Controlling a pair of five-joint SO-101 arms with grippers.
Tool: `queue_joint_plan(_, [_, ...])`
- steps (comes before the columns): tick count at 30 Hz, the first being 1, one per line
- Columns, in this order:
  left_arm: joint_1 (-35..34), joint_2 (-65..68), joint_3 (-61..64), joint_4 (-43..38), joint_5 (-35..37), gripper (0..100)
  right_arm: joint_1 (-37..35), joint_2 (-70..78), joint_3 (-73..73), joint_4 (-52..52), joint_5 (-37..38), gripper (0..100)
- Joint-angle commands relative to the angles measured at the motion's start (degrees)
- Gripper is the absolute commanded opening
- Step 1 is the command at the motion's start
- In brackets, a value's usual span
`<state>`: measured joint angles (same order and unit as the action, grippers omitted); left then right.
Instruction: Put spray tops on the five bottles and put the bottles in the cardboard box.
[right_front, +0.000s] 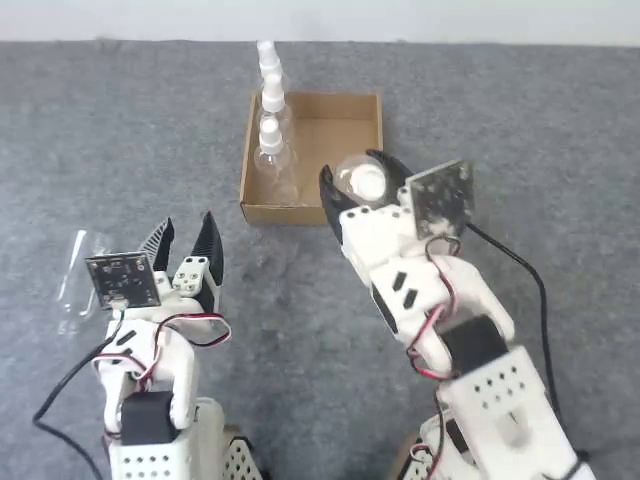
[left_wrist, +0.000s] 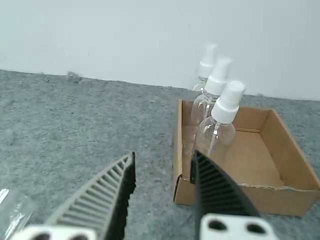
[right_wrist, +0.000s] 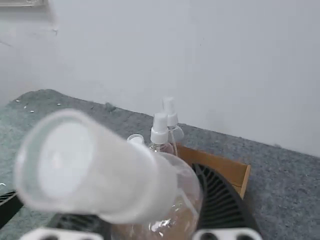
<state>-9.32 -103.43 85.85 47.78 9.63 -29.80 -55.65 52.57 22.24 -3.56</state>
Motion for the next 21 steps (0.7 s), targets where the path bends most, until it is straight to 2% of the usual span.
queue_joint_plan(1, [-0.2,-0.9,-2.1,-0.2,0.8,17,2.5,5.2,-4.3,-7.1,2.8,5.2])
queue_joint_plan(9, [-0.2,-0.9,-2.1,-0.2,0.7,17,6.0,17.5,-4.7,-17.7,3.2,5.1])
queue_joint_plan(21, [-0.2,-0.9,-2.0,-0.2,0.7,17,6.7,37.9,-21.1,-18.1,2.8,5.1])
